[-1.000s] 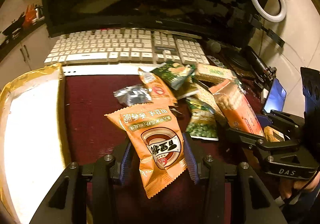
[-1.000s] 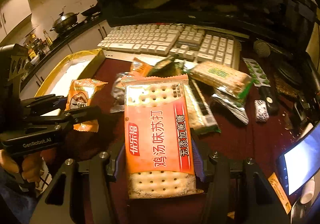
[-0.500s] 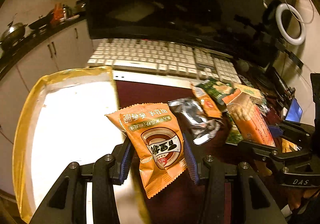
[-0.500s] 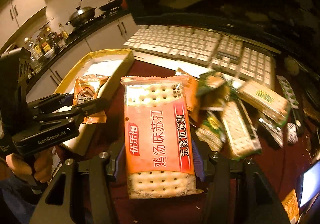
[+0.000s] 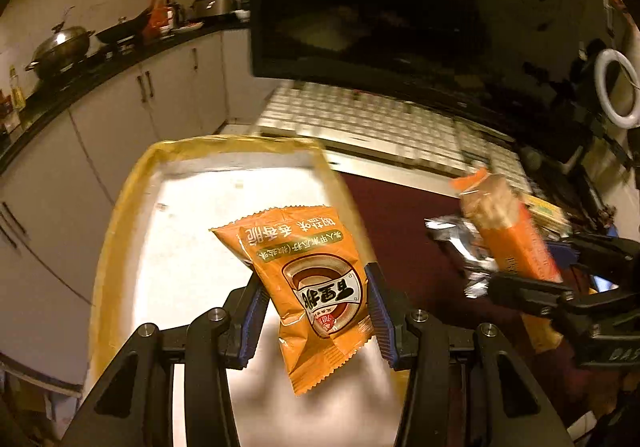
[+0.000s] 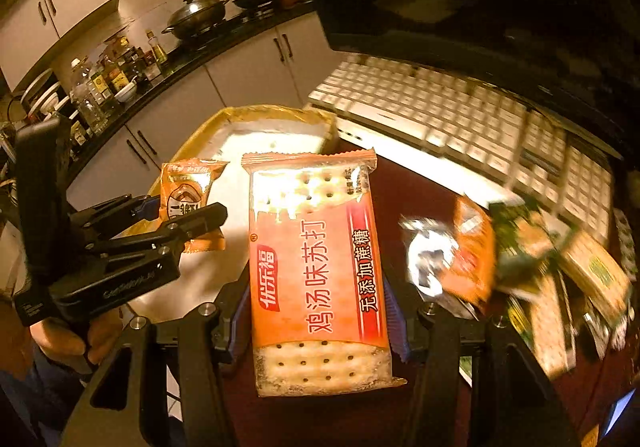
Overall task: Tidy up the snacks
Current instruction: 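Carry both packets over the gold tray and open both grippers to drop them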
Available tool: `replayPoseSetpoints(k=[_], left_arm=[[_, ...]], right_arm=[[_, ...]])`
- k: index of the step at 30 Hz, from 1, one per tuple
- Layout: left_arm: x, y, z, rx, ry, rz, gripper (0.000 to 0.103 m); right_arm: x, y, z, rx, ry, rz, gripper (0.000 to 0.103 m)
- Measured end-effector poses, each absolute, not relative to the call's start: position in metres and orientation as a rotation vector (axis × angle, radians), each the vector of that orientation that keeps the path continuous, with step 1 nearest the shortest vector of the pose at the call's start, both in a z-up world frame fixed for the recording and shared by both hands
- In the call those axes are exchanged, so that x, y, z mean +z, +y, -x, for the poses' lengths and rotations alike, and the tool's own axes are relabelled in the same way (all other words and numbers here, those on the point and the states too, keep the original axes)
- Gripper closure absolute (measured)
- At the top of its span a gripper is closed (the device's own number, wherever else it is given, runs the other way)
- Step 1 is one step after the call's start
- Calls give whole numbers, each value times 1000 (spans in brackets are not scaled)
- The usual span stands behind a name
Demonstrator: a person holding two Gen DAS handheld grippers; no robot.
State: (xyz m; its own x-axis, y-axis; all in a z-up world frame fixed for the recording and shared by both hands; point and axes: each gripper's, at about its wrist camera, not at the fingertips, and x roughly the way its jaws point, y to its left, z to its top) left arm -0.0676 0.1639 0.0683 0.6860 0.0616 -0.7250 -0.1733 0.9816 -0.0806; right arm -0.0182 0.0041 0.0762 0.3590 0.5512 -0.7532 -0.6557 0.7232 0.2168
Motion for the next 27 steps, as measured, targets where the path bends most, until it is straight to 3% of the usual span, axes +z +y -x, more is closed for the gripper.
replayPoseSetpoints(k=[10, 27], left_arm=[[51, 234, 28, 259, 910, 196, 53], [32, 245, 8, 276, 994, 247, 53]], right_arm=[[75, 95, -33, 827, 1001, 130, 49], [24, 176, -82, 799, 1159, 119, 49]])
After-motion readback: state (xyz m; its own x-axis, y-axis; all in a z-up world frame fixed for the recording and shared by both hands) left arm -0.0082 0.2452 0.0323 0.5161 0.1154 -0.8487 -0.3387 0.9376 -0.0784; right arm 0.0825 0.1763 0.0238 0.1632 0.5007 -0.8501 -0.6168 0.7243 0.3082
